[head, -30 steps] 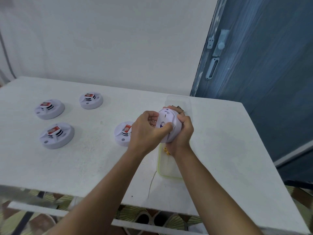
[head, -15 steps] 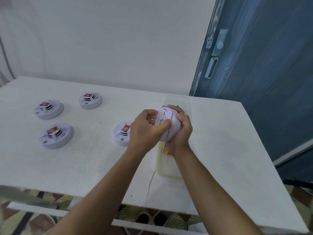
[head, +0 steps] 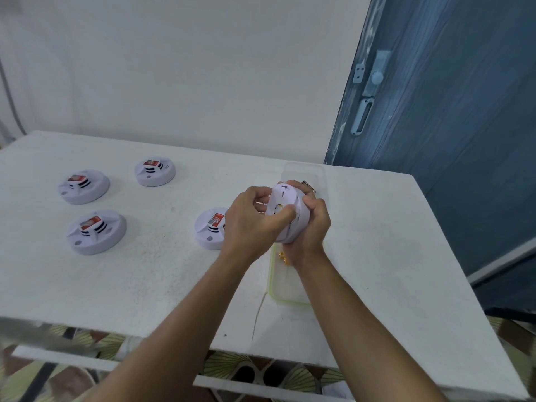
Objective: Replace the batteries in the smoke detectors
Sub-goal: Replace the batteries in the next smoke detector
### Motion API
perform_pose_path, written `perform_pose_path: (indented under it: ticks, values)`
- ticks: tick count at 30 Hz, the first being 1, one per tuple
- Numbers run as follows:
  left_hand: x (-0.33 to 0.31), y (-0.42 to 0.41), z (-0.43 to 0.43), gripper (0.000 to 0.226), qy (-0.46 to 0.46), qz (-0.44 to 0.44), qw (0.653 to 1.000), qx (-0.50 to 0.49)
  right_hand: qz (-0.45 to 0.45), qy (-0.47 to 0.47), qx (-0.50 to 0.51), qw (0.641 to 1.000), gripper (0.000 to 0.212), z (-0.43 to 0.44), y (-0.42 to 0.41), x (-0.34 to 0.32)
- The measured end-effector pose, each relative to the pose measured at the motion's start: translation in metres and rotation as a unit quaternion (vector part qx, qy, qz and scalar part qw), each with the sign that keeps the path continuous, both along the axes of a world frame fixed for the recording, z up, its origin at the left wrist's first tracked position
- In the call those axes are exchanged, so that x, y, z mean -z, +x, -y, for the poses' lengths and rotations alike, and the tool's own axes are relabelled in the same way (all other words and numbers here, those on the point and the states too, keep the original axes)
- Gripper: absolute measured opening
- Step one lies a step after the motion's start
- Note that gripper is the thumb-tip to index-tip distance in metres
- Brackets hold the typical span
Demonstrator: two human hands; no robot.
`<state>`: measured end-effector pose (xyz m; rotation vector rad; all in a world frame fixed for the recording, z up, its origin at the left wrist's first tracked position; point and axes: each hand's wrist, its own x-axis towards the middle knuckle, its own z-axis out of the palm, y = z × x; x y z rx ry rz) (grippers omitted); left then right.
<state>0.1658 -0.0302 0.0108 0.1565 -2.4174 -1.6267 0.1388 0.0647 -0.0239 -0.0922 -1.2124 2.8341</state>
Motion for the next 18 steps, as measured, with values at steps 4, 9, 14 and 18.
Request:
perform_pose_path:
  ticks: [4, 9, 14, 18]
  values:
    - [-0.0016, -0.0011, 0.0019, 0.055, -0.005, 0.004, 0.999, 0.036, 0.01, -0.002, 0.002, 1.0, 0.051, -0.0002, 0.0004, 0.0007]
    - [-0.0002, -0.004, 0.0053, 0.051, -0.003, 0.012, 1.0, 0.025, 0.009, 0.01, 0.012, 1.0, 0.048, -0.0002, 0.0007, -0.0022]
    - [0.0, -0.007, 0.0077, 0.056, 0.005, 0.033, 0.999, 0.013, 0.002, 0.01, 0.016, 1.0, 0.041, -0.0005, 0.0008, -0.0032]
    - [-0.0035, -0.0059, 0.0071, 0.048, 0.008, 0.028, 1.0, -0.003, -0.007, 0.015, 0.01, 1.0, 0.04, 0.0001, 0.0007, -0.0062]
